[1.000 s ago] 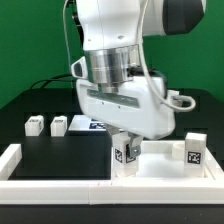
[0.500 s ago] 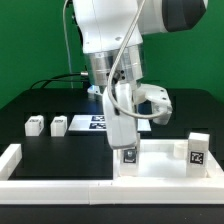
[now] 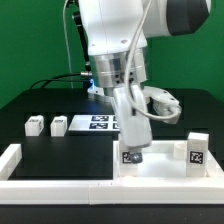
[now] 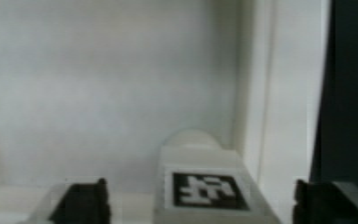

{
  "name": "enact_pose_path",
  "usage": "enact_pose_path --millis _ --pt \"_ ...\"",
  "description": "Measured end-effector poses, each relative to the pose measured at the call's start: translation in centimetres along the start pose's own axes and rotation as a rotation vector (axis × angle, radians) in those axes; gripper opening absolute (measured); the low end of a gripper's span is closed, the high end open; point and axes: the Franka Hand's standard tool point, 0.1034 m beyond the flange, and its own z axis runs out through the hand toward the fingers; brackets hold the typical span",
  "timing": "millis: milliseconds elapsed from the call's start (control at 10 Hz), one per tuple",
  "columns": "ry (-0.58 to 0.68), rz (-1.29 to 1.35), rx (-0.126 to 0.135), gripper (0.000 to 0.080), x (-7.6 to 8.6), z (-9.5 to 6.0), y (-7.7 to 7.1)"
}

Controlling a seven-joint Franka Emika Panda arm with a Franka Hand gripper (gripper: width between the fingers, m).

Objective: Assemble square table

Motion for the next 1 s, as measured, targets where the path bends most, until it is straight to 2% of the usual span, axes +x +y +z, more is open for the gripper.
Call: enact_pose_path --millis 100,200,300,600,800,1000 --pt "0.009 -0.171 0.001 0.0585 0.1 0.2 0.1" --pt "0.009 -0.21 0.001 0.0639 0.1 0.1 0.1" --pt "0.009 -0.256 0.001 0.0647 0.1 0.1 0.1" --pt "0.012 -0.488 -0.002 0.0649 0.3 0.0 0.1" --pt "0.034 -0.781 -0.013 0.0649 0.2 -0.9 -0.3" --pt "0.045 -1.008 -0.016 0.0649 0.6 -1.1 -0.4"
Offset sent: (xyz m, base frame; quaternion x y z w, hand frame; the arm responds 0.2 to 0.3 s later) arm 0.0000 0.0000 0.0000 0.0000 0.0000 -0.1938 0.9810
